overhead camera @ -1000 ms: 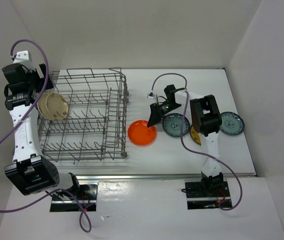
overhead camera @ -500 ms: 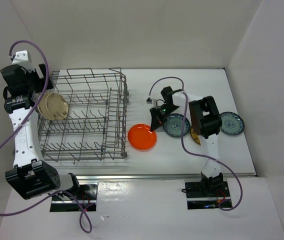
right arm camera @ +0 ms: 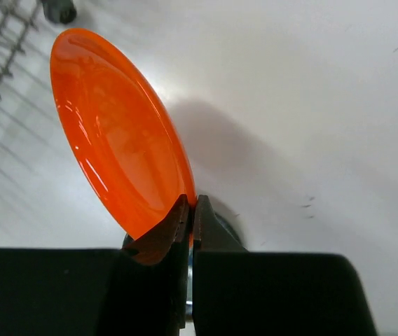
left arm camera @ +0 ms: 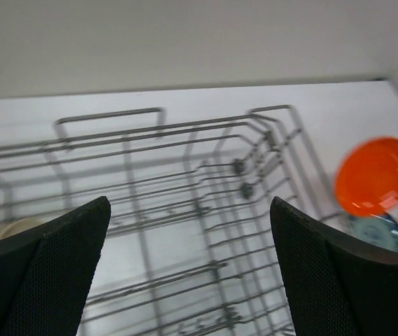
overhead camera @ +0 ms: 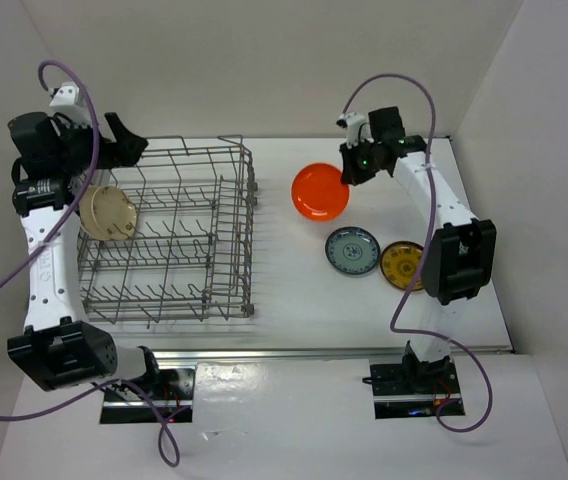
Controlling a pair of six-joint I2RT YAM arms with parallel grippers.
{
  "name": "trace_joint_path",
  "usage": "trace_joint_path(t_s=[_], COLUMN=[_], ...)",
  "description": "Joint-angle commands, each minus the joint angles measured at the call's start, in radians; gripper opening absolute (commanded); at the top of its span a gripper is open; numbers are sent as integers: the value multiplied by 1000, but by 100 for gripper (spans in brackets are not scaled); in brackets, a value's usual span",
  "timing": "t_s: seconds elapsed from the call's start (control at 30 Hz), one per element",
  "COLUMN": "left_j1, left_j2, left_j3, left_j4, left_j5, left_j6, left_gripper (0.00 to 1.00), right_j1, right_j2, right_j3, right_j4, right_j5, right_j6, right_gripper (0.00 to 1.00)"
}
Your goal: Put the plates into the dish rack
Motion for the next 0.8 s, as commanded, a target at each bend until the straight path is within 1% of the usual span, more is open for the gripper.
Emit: trace_joint_path(t_s=[0.0,0.03,0.07,0.1,0.13,0.17,0.2,0.23,0.3,0.37,0.4,0.47,0.63,0.7,0.77], left_j1=[-87,-110,-136,-189,-219,-246,-300,-326,-392,-432,-449,-496,-569,-569,-579], left_j2=[-11,-26,-26,-26,-26,9,24,43,87,107,116,144,242,264,291], left_j3=[17,-17,-32,-42,-42,-33,-23,-13,3,3,3,3,110,125,135], left_j4=[100,141,224,253,272,272,272,272,287,321,336,359,335,335,335], left_j5=[254,275,292,317,317,317,305,305,305,290,253,216,164,164,164], left_j6=[-79,-120,-143,-159,-168,-168,-168,-168,-159,-168,-168,-157,-104,-103,-114], left_gripper=[100,100,100,100,100,100,100,100,97,97,97,97,96,94,89], right_j1=[5,5,5,-4,-4,-4,-4,-4,-4,-4,5,17,48,48,59], right_j2=[-56,-65,-65,-65,-65,-65,-65,-55,-55,-33,-33,-33,-61,-72,-98], right_j3=[101,121,159,184,207,259,284,328,363,409,419,419,407,397,373], right_j4=[65,78,89,98,98,107,107,120,132,132,132,144,163,173,183], right_j5=[24,33,33,33,33,12,-32,-52,-115,-160,-207,-235,-310,-333,-356], right_j6=[39,74,89,90,120,129,139,160,186,198,208,208,208,208,208], right_gripper=[0,0,0,0,0,0,0,0,0,0,0,0,0,0,0])
